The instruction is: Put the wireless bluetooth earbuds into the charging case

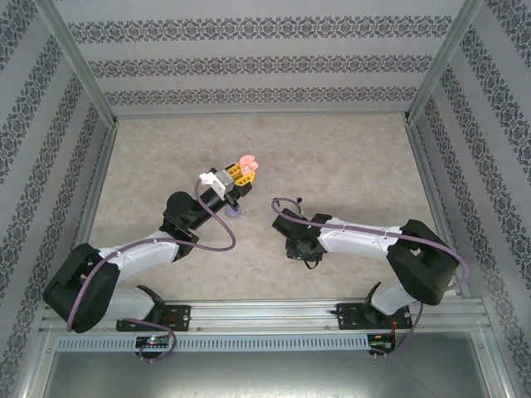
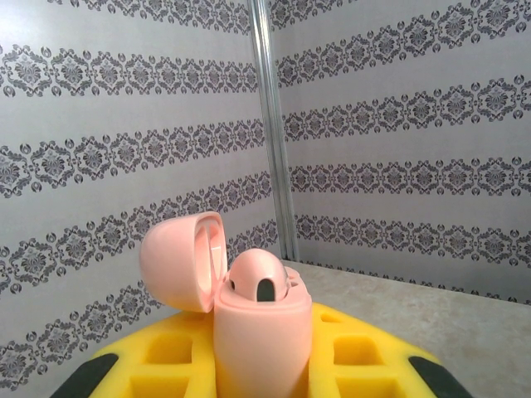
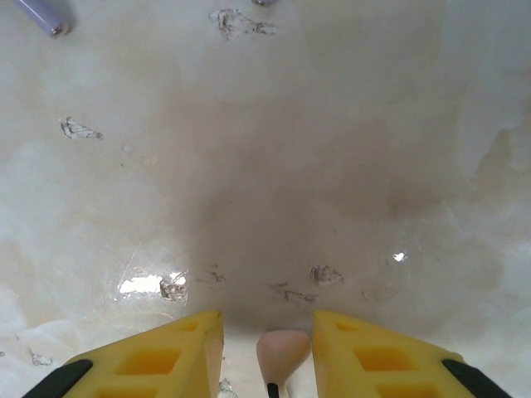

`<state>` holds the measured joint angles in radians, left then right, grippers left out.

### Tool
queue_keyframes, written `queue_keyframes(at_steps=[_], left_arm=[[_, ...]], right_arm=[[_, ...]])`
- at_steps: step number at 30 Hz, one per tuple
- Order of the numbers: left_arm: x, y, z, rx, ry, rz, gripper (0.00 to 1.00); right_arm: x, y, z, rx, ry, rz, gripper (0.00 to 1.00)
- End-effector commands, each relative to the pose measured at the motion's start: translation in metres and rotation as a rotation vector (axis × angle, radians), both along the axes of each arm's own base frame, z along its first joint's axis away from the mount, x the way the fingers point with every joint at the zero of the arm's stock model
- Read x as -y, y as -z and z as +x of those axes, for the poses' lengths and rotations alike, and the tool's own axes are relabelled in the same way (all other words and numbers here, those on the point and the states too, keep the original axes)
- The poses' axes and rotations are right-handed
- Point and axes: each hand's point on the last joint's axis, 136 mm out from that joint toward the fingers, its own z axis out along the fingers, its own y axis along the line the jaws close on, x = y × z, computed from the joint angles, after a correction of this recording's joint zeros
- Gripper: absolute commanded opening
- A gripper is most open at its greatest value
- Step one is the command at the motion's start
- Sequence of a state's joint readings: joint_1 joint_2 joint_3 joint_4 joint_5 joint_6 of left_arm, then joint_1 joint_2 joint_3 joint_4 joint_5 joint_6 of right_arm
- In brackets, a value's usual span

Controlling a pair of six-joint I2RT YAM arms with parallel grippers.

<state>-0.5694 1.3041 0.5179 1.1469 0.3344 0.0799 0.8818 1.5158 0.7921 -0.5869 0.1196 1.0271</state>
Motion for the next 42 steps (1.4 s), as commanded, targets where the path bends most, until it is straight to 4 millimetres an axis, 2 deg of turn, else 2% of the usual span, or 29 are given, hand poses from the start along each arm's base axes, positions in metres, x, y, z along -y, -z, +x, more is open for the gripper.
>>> queue_keyframes(at_steps=[1,14,23,33,42], left_arm=[[-0.004,-0.016,-0.007,0.073,-0.007,-0.027,0.0],[-0.005,-0.015,-0.006,0.071,-0.008,-0.026,0.0],[-0.004,-0.014,-0.004,0.063,-0.005,-0.027,0.0],[-0.003,-0.012,-0.002,0.057,-0.006,-0.028,0.0],[-0.002,-0.014,-0.001,0.057,-0.005,-0.031,0.0]], right_arm=[[0.001,0.001,0.001,0.006,0.021,-0.025,0.34],[0.002,0.014,-0.001,-0.02,0.015,-0.056,0.3],[0.002,0.009,-0.007,-0.017,0.006,-0.04,0.3],[0.001,0.011,-0.011,-0.028,0.002,-0.039,0.3],[-0.001,0.008,-0.013,-0.024,-0.006,-0.026,0.27]])
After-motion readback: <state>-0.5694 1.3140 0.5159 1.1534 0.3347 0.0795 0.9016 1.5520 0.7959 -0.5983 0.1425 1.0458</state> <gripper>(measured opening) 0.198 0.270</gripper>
